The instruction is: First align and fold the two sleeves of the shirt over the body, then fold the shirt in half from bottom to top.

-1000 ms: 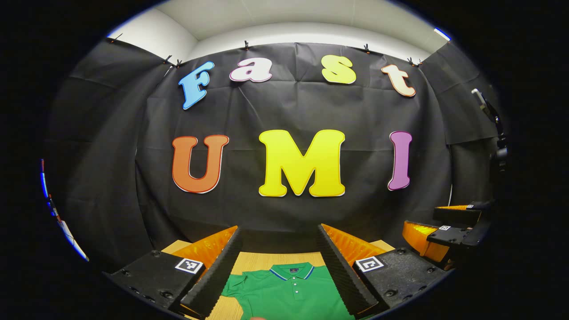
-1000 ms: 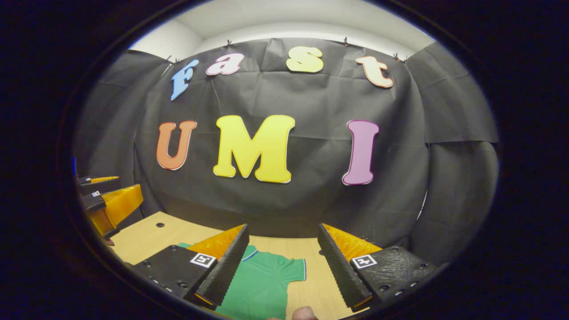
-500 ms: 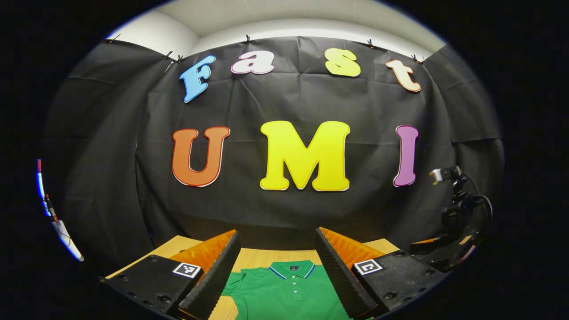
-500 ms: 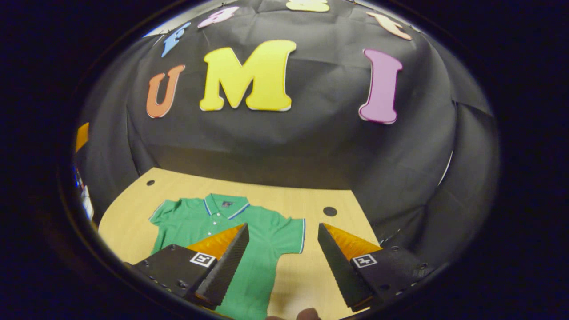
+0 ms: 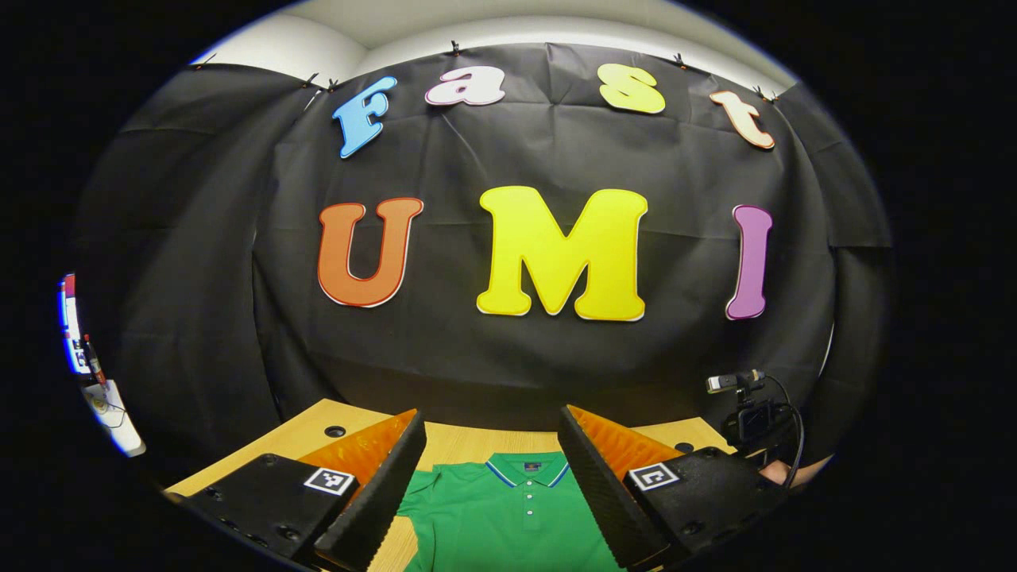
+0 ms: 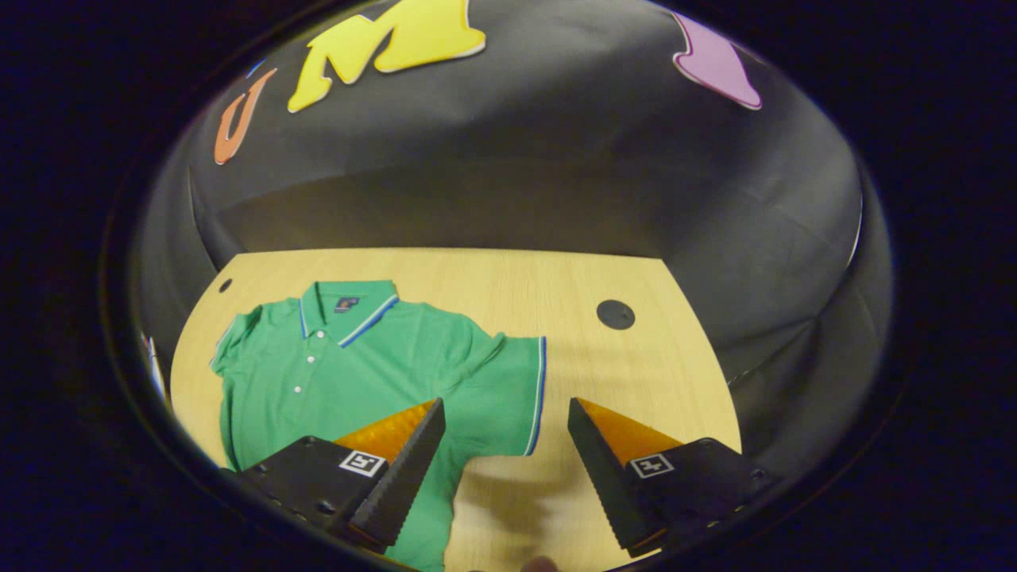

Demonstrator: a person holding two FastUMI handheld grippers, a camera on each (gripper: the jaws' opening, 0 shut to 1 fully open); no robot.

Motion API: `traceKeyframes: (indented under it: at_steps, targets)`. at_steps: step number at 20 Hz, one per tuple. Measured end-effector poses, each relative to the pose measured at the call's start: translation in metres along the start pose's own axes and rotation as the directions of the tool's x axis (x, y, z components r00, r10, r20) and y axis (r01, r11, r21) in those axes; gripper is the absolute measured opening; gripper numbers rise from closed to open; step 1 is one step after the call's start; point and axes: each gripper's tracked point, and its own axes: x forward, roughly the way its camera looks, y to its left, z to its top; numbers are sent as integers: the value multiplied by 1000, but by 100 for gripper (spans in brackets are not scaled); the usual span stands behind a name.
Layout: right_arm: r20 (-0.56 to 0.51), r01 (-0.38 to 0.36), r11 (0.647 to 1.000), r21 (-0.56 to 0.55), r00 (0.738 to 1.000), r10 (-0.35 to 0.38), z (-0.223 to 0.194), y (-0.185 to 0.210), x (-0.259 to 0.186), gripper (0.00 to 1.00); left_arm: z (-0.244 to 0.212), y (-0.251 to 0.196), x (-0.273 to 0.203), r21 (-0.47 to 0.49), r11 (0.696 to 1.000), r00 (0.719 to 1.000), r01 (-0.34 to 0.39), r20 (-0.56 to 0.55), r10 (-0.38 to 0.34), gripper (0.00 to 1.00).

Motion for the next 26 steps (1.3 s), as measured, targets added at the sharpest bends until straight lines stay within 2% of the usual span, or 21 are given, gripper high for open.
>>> traceKeyframes:
  at_steps: [6,7,8,9,12,13,14,17,18,19,20,21,26]
  targets:
    - [-92,-24,999,34,995,27,-12,-10,53,93,-13,-3,11,-21,999,998,-43,-49,42,100]
    - [-97,-29,999,38,995,32,-12,-12,59,89,-13,-5,12,-16,999,998,-44,-50,44,100]
    - [-104,-31,998,46,994,35,-12,-12,61,89,-13,-8,14,-12,999,998,-41,-52,41,100]
    - [-122,-26,998,53,992,33,-17,-13,66,83,-13,-10,15,-9,999,998,-38,-54,38,100]
    - [-142,-31,999,44,989,37,-21,-15,65,79,-13,-16,17,7,999,998,-38,-54,39,100]
    - [-136,-34,999,31,990,38,-21,-12,70,62,-12,-18,19,9,999,998,-38,-53,38,100]
    - [-131,-56,998,19,990,58,-21,-10,68,60,-14,-21,20,11,999,998,-36,-56,37,100]
    - [-123,-109,994,9,986,109,-18,-1,67,27,-14,-27,19,24,999,997,-41,-67,42,100]
    - [-129,-106,994,16,986,107,-19,-1,68,27,-13,-26,15,25,999,997,-48,-63,50,100]
    - [-131,-110,993,31,985,113,-19,-1,69,5,-11,-26,13,21,999,997,-47,-56,48,100]
    - [-130,-116,992,46,984,121,-15,-1,70,5,-9,-26,12,19,999,997,-46,-54,47,100]
    - [-134,-115,992,59,983,122,-15,-1,67,1,-8,-23,12,21,999,997,-50,-52,51,100]
    - [-93,-103,991,81,990,110,5,5,49,0,-15,-1,10,-7,998,995,-68,-66,68,100]
